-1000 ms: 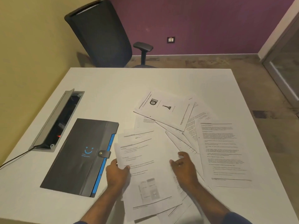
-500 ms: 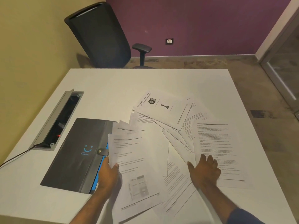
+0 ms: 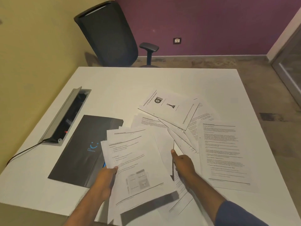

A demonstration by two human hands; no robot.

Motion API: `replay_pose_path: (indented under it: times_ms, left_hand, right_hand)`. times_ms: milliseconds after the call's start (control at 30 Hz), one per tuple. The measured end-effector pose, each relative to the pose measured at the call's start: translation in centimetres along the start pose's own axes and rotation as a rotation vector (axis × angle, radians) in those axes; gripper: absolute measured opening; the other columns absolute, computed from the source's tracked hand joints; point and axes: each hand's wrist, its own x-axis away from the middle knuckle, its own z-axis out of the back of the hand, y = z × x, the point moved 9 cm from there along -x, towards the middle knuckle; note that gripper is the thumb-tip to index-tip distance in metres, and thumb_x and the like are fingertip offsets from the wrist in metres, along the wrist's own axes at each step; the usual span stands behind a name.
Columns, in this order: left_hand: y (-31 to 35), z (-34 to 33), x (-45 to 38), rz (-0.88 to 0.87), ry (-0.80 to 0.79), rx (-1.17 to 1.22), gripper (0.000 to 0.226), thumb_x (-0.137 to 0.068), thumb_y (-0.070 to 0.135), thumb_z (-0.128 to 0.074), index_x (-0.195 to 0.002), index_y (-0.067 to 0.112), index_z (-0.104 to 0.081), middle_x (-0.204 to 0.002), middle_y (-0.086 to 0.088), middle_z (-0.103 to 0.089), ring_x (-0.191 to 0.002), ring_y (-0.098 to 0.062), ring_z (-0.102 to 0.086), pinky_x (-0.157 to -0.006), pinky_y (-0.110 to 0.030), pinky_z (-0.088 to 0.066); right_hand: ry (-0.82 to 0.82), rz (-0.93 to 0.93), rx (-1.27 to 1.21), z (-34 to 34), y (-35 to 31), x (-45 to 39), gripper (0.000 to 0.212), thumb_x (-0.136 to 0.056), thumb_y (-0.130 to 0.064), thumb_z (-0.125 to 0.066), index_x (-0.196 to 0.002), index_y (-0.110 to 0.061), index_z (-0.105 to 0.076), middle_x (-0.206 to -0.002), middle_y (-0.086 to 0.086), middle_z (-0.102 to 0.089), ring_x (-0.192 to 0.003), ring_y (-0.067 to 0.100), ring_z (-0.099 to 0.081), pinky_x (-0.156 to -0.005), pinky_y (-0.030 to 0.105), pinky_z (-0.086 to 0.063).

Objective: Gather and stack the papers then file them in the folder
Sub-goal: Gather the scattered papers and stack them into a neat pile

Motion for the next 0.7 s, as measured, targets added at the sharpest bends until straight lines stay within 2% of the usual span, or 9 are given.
replay_pose_path:
  times_ms: [100,200,233,267,300,367,467,633,700]
  left_hand:
    - [1.2,1.4,0.7,-0.045,0.005,-0.021,0.019,-0.1,0.008,-0.052,-0.111,0.01,-0.067,-0.091,-0.01,-0.08,-0.091,-0.036,-0.072,-0.077,-0.046,-0.057]
    - [3.1,2.7,1.7,-0.114,-0.004,-0.072,0.017,-0.1,0.012,-0.055,-0.109,0.011,-0.07,-0.093,-0.009,-0.08,-0.092,-0.036,-0.073,-0.075,-0.048,-0.058]
    - [3.5,3.0,1.9,-0.12,-0.01,-0.081,0.017,-0.1,0.014,-0.056,-0.11,0.011,-0.07,-0.095,-0.01,-0.08,-0.093,-0.037,-0.073,-0.075,-0.049,-0.058]
    - [3.8,3.3,2.1,-0.119,-0.015,-0.09,0.018,-0.1,0.015,-0.057,-0.111,0.01,-0.069,-0.098,-0.012,-0.079,-0.094,-0.038,-0.073,-0.076,-0.051,-0.058]
    - [4.0,3.6,2.3,-0.116,-0.022,-0.095,0.019,-0.099,0.015,-0.057,-0.113,0.009,-0.069,-0.101,-0.014,-0.079,-0.097,-0.04,-0.072,-0.078,-0.053,-0.058]
    - [4.3,3.9,2.7,-0.121,-0.053,-0.108,0.021,-0.099,0.016,-0.059,-0.116,0.008,-0.067,-0.105,-0.016,-0.077,-0.099,-0.042,-0.072,-0.081,-0.056,-0.057]
    - [4.7,4.2,3.4,-0.143,-0.125,-0.173,0.023,-0.098,0.02,-0.059,-0.12,0.014,-0.065,-0.109,-0.014,-0.077,-0.098,-0.039,-0.074,-0.083,-0.059,-0.057]
    - [5.5,5.9,3.6,-0.197,-0.066,-0.307,0.017,-0.099,0.022,-0.058,-0.115,0.019,-0.062,-0.098,-0.006,-0.08,-0.084,-0.032,-0.078,-0.066,-0.047,-0.06]
    - [5.8,6.9,3.6,-0.222,-0.027,-0.318,0.015,-0.099,0.022,-0.057,-0.113,0.021,-0.063,-0.093,-0.002,-0.08,-0.08,-0.028,-0.078,-0.063,-0.043,-0.059]
  right_hand:
    - [-0.015,-0.044,-0.021,0.1,-0.3,0.4,0.06,-0.084,-0.07,-0.05,-0.06,-0.016,-0.045,-0.061,0.001,-0.048,-0.057,0.02,-0.047,-0.058,0.029,-0.036]
    - [-0.167,-0.156,-0.192,-1.4,-1.0,1.7,0.054,-0.084,-0.066,-0.057,-0.075,-0.013,-0.057,-0.072,0.005,-0.057,-0.061,0.019,-0.053,-0.057,0.03,-0.047]
    - [-0.241,-0.191,-0.28,-2.5,-1.4,2.2,0.053,-0.083,-0.064,-0.061,-0.081,-0.011,-0.062,-0.075,0.005,-0.062,-0.065,0.02,-0.058,-0.062,0.035,-0.056]
    - [-0.299,-0.2,-0.353,-3.4,-2.0,2.7,0.053,-0.083,-0.059,-0.065,-0.092,-0.007,-0.067,-0.085,0.006,-0.068,-0.076,0.024,-0.065,-0.078,0.043,-0.061]
    - [-0.327,-0.194,-0.415,-4.2,-2.7,3.1,0.052,-0.085,-0.052,-0.068,-0.105,-0.004,-0.067,-0.099,0.009,-0.073,-0.091,0.029,-0.069,-0.092,0.049,-0.056]
    - [-0.295,-0.19,-0.525,-4.9,-4.0,3.6,0.043,-0.089,-0.028,-0.072,-0.12,0.0,-0.063,-0.117,0.018,-0.07,-0.11,0.036,-0.065,-0.103,0.051,-0.049]
    - [-0.225,-0.191,-0.536,-5.3,-4.8,3.9,0.038,-0.09,-0.004,-0.067,-0.126,0.004,-0.057,-0.123,0.022,-0.065,-0.112,0.037,-0.062,-0.101,0.048,-0.05]
    - [-0.146,0.081,-0.408,-4.4,-7.9,4.3,0.023,-0.091,-0.003,-0.062,-0.112,-0.011,-0.067,-0.098,0.003,-0.073,-0.09,0.023,-0.069,-0.08,0.035,-0.058]
    - [-0.084,0.198,-0.328,-3.2,-9.4,4.7,0.024,-0.09,-0.003,-0.062,-0.11,-0.014,-0.069,-0.097,0.0,-0.074,-0.089,0.021,-0.07,-0.077,0.031,-0.057]
